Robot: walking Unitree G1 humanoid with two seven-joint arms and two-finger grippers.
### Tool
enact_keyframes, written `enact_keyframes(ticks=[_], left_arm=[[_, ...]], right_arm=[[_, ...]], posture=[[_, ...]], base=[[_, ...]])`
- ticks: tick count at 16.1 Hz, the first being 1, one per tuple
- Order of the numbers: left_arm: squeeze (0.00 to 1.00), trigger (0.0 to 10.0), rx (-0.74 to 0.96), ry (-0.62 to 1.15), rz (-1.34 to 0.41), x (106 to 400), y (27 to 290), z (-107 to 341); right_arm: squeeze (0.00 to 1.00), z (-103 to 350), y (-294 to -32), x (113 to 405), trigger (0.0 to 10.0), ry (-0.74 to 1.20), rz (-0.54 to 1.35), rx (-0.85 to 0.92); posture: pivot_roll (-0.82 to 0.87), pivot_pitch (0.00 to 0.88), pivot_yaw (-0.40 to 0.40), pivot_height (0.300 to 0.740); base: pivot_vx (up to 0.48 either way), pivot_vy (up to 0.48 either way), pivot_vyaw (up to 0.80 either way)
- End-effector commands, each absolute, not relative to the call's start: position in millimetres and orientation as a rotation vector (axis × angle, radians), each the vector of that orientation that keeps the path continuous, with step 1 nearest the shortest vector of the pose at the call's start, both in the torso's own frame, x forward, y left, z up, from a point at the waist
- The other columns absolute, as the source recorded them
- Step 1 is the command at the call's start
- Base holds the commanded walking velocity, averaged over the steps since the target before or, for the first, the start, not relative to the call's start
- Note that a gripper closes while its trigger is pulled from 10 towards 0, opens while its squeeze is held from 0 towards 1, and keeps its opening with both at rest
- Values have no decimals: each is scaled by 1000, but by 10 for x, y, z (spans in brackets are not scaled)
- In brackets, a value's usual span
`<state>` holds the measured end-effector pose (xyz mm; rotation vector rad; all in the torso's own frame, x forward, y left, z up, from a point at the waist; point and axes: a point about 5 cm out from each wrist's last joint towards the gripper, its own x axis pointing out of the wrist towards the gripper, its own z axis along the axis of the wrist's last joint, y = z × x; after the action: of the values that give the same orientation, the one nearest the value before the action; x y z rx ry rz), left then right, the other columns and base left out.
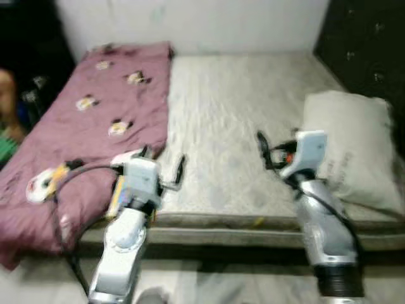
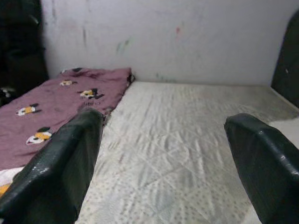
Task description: Clean up the room
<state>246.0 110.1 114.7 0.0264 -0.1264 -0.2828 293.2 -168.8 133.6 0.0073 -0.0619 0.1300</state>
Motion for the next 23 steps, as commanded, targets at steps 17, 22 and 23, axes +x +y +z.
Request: enact_keyframes(ticks=[17, 22, 23], left_arm=[[0, 10000, 70, -122, -208, 2632, 1237, 1199], [0, 10000, 55, -109, -134, 2621, 1320, 1161], [0, 10000, 53, -106, -118, 2593, 1330, 1148]], right_arm=[[0, 1396, -1579, 3040, 10000, -101, 127, 37], [0, 1318, -1463, 3078, 10000, -68, 209, 21], [0, 1307, -1447, 3097, 10000, -60, 226, 17]], posture=[[-61, 0, 66, 740], [-21, 0, 6, 740], [-4, 0, -15, 740]], base=[[131, 0, 0], [0, 0, 0], [0, 0, 0]])
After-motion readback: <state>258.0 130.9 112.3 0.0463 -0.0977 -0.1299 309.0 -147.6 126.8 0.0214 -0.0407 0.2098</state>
